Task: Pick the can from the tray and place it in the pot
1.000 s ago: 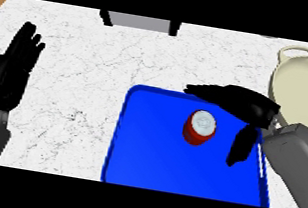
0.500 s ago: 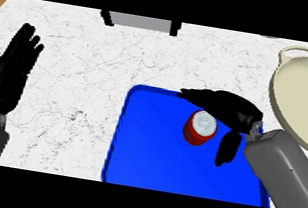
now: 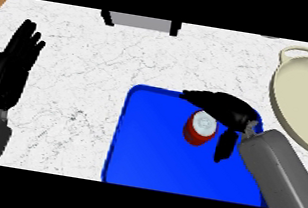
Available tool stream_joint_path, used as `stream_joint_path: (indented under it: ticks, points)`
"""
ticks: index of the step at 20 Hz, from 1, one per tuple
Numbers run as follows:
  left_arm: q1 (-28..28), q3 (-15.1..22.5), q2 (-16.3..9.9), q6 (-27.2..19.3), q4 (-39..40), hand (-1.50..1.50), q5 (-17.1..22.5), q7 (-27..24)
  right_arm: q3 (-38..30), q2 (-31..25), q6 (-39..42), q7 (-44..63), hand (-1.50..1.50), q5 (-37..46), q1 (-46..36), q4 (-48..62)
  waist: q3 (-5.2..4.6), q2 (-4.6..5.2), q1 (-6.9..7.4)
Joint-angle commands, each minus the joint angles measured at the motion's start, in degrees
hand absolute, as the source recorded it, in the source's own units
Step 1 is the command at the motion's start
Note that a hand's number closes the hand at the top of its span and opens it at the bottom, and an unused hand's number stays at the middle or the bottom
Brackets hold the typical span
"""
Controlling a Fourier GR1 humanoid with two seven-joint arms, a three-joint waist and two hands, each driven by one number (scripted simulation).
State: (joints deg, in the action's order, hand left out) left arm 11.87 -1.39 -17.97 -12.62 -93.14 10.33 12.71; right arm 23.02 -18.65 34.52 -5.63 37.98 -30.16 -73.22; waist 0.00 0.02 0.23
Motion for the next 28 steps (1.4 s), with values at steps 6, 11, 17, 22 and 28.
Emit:
stream_joint_path:
  ticks: [6, 11, 17, 22, 28]
  points:
    - [1.33, -0.51, 2.43, -0.21, -1.29, 0.00, -3.76, 1.93, -1.90, 4.79, -2.67, -5.14, -1.50, 7.74, -2.46, 9.61, 0.01, 0.04, 0.12]
    - [0.90, -2.67, 2.11, 2.51, -0.03, 0.00, -1.94, 0.66, 1.02, 2.40, -6.98, -14.32, 1.50, 12.19, 0.23, 7.90, 0.00, 0.04, 0.07]
    - [-3.87, -0.94, 4.32, 1.34, -6.40, 0.00, -4.42, 2.21, 1.43, 3.38, -6.96, -15.08, 1.50, 15.56, 3.35, 6.07, 0.01, -0.08, 0.02]
    - [-1.46, -5.44, 1.29, 4.89, -3.94, 0.00, -1.60, 3.51, -1.34, 4.49, -5.35, -11.41, 1.50, 15.48, 6.05, 0.10, -0.01, -0.17, -0.42]
    - [-3.76, -3.91, 2.90, 2.45, -2.95, 0.00, -4.12, 1.73, -0.33, 7.44, -10.21, 4.89, 1.50, 17.15, 25.15, -16.79, -0.10, -1.04, -3.22]
